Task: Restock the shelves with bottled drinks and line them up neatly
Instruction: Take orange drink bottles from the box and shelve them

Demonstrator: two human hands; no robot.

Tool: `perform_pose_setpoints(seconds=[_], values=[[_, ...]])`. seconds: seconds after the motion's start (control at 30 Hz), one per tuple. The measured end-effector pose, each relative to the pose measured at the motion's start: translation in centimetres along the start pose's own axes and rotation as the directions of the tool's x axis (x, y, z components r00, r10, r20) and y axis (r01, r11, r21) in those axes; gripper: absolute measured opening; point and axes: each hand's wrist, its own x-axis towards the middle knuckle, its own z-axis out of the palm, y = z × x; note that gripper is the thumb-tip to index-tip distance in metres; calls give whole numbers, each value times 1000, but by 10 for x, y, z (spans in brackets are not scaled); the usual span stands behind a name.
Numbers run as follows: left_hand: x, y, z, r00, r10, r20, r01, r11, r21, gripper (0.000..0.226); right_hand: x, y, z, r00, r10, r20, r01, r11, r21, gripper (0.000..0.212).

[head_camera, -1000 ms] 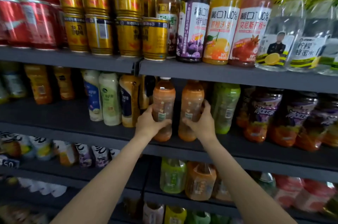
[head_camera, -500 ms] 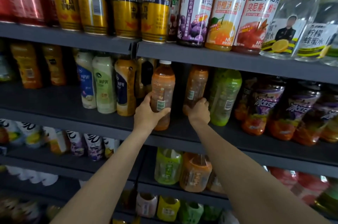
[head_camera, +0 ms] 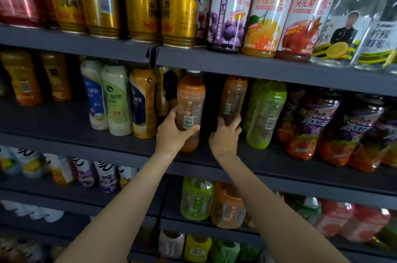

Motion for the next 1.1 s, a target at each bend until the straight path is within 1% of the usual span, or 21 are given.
perform_pose_setpoints(seconds=[0.07, 0.13, 0.2, 0.27, 0.37, 0.47, 0.53, 0.6, 0.7, 0.8, 0.87, 0.93, 0.97, 1.03, 1.1], values=[[2, 1, 2, 1000, -1, 7, 1, 1000, 3, 73, 10, 2, -4, 995, 53, 82, -52, 999, -8, 59], [6, 2, 4, 1000, 0, 30, 0, 1000, -2, 71, 20, 5, -6, 983, 82, 165, -81, 997, -13, 68], [12, 4, 7, 998, -9, 61, 9, 1000, 0, 70, 26, 7, -8, 958, 121, 258, -131, 991, 19, 76], [16, 4, 12, 997, -14, 79, 12, 999, 35, 72, 27, 10, -12, 947, 115, 300, -140, 988, 61, 77], [21, 3, 24, 997, -29, 77, 17, 987, 158, 74, 17, 20, -19, 951, 28, 307, -76, 986, 145, 71], [33, 8, 40, 996, -48, 81, 32, 982, 186, 71, 4, 32, -30, 960, -66, 273, 10, 980, 201, 61], [40, 13, 52, 996, -58, 73, 42, 977, 208, 71, -1, 39, -36, 966, -101, 236, 47, 973, 225, 56], [43, 20, 65, 994, -101, 52, 88, 973, 214, 71, -4, 45, -40, 967, -112, 228, 55, 969, 243, 53], [50, 28, 83, 988, -150, 35, 143, 979, 147, 65, -3, 46, -43, 965, -112, 237, 44, 960, 276, 53], [63, 28, 93, 980, -185, 67, 182, 982, 44, 60, 6, 36, -40, 934, -232, 270, 141, 938, 317, 61], [67, 23, 90, 968, -235, 90, 237, 972, -8, 66, 16, 27, -34, 891, -270, 365, 161, 939, 303, 66], [64, 16, 80, 958, -254, 135, 260, 965, -25, 69, 26, 19, -25, 854, -234, 465, 123, 959, 256, 70], [59, 11, 72, 959, -234, 157, 238, 971, -11, 69, 29, 16, -21, 844, -206, 495, 102, 968, 228, 71], [47, 2, 52, 974, -149, 168, 143, 989, 47, 66, 33, 9, -15, 852, -153, 500, 56, 977, 204, 70], [29, -9, 27, 993, -35, 110, 25, 995, 91, 61, 30, 1, -11, 876, -111, 470, 17, 980, 200, 65]])
